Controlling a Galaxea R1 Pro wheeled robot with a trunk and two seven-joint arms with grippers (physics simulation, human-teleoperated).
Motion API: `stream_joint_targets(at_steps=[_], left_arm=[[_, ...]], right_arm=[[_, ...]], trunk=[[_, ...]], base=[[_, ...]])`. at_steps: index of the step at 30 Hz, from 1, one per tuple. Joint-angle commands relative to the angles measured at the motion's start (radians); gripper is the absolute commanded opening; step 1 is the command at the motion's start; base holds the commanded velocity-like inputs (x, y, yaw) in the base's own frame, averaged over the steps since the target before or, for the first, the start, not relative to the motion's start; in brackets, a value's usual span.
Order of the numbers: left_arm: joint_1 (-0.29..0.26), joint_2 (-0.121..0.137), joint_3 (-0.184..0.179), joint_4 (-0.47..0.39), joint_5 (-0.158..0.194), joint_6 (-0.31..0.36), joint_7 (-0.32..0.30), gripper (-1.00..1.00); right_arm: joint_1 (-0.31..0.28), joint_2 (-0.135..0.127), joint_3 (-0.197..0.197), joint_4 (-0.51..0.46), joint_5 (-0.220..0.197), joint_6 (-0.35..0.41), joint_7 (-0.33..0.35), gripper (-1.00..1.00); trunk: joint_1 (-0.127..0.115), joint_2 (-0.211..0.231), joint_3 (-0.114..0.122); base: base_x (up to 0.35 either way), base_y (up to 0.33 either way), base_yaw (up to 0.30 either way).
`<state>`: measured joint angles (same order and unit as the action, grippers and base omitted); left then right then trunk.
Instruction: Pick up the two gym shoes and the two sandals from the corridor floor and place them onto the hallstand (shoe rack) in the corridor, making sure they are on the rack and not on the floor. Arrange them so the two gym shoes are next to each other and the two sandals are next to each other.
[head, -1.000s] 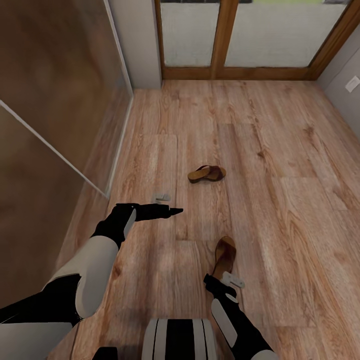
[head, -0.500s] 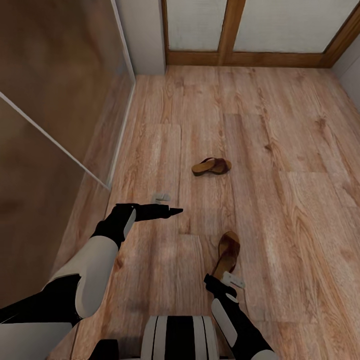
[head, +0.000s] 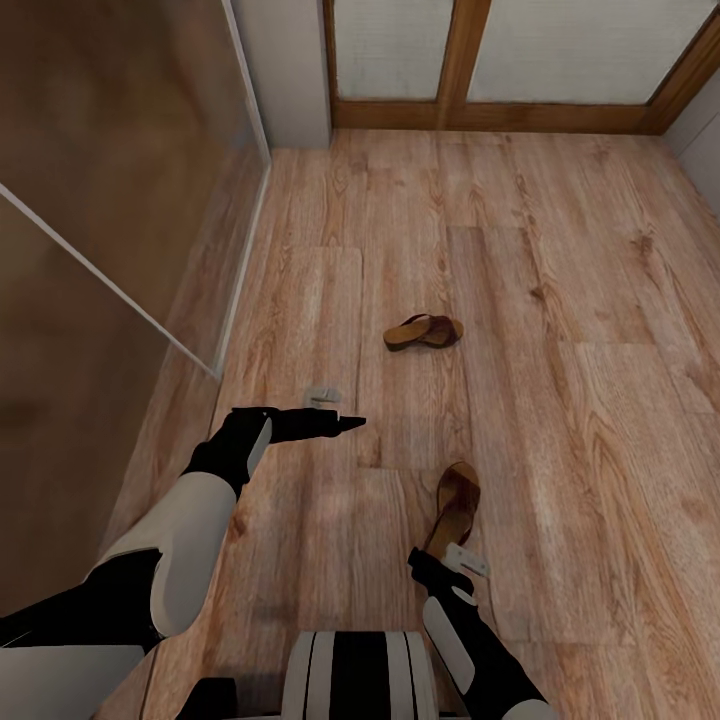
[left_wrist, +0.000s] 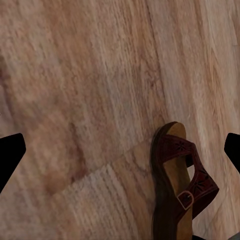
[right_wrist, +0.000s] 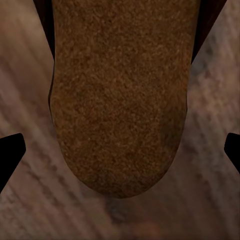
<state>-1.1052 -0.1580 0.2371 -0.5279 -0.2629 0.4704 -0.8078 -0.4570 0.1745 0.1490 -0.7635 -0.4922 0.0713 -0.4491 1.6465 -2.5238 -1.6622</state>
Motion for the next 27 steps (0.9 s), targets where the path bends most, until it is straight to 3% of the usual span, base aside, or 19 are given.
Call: stream_joint_targets(at_steps=[1,27], left_arm=[[0.000,-0.001,0.008,-0.001,-0.007,0.008,-0.007,1.00],[-0.002,-0.001,0.007,-0.001,-0.007,0.006,-0.007,1.00]], right_arm=[[0.000,0.000,0.001,-0.002,-0.002,0.005,-0.006,1.00],[0.000,0.000,0.000,-0.005,-0.003,0.005,-0.006,1.00]], trunk=[[0.000,0.000,-0.001],[0.000,0.000,-0.005]], base=[[0.000,0.000,0.000],[0.012,0.000,0.000]])
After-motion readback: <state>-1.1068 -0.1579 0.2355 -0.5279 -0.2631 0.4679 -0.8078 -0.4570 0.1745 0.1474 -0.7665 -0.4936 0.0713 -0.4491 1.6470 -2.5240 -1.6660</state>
